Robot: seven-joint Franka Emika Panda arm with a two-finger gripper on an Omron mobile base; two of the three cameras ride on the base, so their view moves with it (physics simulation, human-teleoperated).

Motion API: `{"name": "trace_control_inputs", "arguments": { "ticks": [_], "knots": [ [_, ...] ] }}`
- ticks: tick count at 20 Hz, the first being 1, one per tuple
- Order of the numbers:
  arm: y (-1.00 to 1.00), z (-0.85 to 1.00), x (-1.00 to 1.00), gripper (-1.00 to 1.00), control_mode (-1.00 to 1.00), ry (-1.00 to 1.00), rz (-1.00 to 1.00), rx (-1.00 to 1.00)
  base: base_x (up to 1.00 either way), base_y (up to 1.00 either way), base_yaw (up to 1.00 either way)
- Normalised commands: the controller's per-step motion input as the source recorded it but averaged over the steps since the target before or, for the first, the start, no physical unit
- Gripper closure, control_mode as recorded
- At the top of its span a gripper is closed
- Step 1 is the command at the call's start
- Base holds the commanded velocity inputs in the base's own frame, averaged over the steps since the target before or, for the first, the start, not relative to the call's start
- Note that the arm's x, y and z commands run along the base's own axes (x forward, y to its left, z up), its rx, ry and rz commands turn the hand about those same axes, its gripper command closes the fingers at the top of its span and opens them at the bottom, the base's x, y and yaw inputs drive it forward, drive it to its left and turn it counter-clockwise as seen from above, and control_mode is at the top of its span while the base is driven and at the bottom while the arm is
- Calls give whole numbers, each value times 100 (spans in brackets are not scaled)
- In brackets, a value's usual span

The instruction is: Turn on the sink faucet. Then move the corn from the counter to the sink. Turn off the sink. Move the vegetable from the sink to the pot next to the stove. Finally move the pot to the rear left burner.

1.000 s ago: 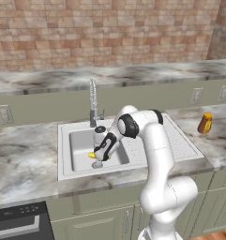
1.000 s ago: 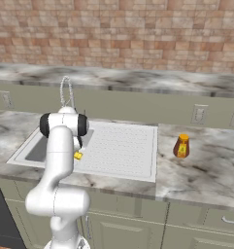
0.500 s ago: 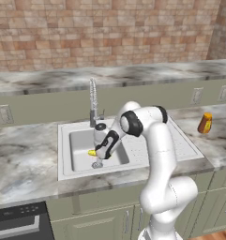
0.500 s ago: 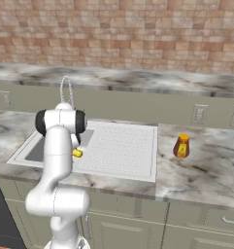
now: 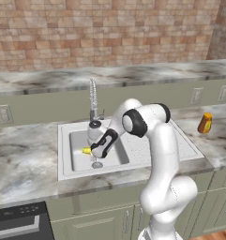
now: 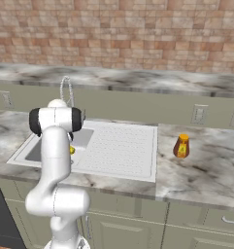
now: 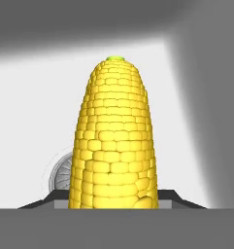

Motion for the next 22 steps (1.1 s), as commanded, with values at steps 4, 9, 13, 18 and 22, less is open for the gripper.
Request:
{"name": "trace_control_inputs", "arguments": {
  "ticks": [4,9,13,18,22],
  "knots": [
    [50,49,-12,100,-100,0,0,0,0,0,0],
    [17,69,-31,100,-100,0,-7,0,0,0,0],
    [1,72,-40,100,-100,0,-11,0,0,0,0],
    [-5,61,-57,100,-100,0,-15,3,0,0,0],
    [-11,58,-56,100,-100,3,-18,4,0,0,0]
  ]
}}
